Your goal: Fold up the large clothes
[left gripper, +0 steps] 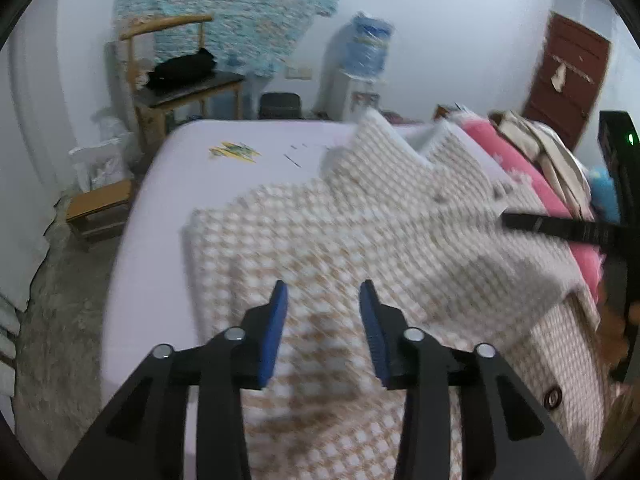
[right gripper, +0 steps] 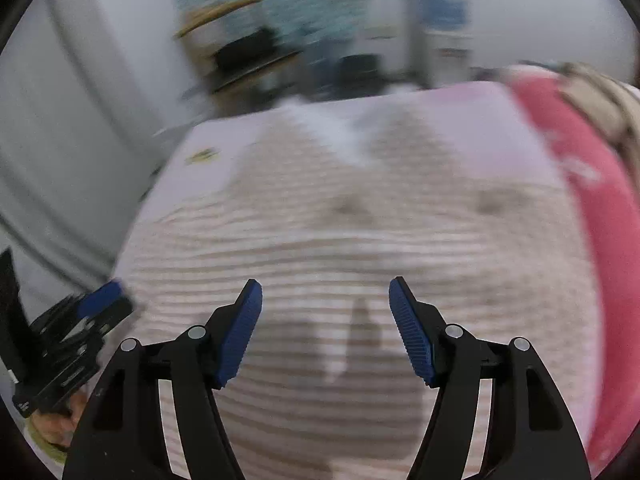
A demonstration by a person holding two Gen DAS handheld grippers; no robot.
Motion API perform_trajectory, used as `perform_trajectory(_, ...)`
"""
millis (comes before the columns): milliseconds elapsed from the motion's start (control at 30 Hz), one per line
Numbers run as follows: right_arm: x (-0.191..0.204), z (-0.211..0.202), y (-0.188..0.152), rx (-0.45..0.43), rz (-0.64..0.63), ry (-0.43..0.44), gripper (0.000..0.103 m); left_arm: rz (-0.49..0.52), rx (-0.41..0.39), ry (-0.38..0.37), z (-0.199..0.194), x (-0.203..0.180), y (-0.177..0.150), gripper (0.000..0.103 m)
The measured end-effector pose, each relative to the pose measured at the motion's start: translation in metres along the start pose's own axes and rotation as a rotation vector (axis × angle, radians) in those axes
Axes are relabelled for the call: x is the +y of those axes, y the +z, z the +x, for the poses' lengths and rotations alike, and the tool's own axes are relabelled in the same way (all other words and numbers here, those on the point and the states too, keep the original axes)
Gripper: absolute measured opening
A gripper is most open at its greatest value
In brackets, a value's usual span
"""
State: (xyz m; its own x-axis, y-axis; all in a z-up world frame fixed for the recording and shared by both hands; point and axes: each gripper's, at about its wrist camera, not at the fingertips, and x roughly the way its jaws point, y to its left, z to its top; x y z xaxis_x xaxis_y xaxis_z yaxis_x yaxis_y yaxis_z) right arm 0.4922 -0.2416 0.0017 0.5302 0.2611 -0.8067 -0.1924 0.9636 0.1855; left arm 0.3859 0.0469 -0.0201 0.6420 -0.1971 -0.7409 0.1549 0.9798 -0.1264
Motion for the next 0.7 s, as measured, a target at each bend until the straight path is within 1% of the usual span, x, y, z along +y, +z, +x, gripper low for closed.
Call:
perform_trajectory(67, -0.033, -0.005, -0.001, -0.001, 0.052, -0.044, 0.063, 0.013, 0.038, 0.028, 0.012, -0.004, -0.005, 0.041)
perform_trajectory(100, -0.052, -0.003, 0.000, 0.002, 0.078, -0.087, 0.063, 0.010, 0.052, 0.038, 0.017, -0.003, -0.007, 0.041)
perform_trajectory(167, -0.083, 0.001, 0.001, 0.020, 0.105, -0.130, 0.063, -0.013, 0.037, 0.027, 0.020, -0.001, -0.012, 0.041)
perform_trajectory(200, -0.096, 0.010, 0.001, 0.043, 0.118, -0.149, 0.060, -0.015, 0.033, 0.025, 0.020, 0.000, -0.013, 0.041)
perform_trajectory(267, -0.113, 0.018, 0.000, 0.067, 0.132, -0.127, 0.057, -0.012, 0.033, 0.025, 0.020, -0.001, -0.013, 0.041)
perform_trajectory(300, -0.115, 0.019, 0.001, 0.066, 0.122, -0.131, 0.057, -0.007, 0.034, 0.028, 0.021, -0.002, -0.013, 0.041)
perform_trajectory(367, -0.111, 0.021, 0.006, 0.053, 0.075, -0.180, 0.058, 0.002, 0.035, 0.033, 0.020, -0.002, -0.013, 0.041)
perform_trajectory(400, -0.108, 0.022, 0.009, 0.051, 0.063, -0.196, 0.060, 0.005, 0.035, 0.035, 0.020, -0.002, -0.014, 0.042)
perform_trajectory(567, -0.107, 0.035, 0.025, 0.060, 0.051, -0.224, 0.061, 0.011, 0.033, 0.040, 0.021, -0.002, -0.013, 0.042)
perform_trajectory(633, -0.106, 0.045, 0.038, 0.063, 0.052, -0.236, 0.062, 0.011, 0.031, 0.040, 0.021, -0.002, -0.014, 0.042)
perform_trajectory(700, -0.108, 0.048, 0.041, 0.064, 0.052, -0.251, 0.062, 0.012, 0.032, 0.039, 0.021, -0.002, -0.013, 0.042)
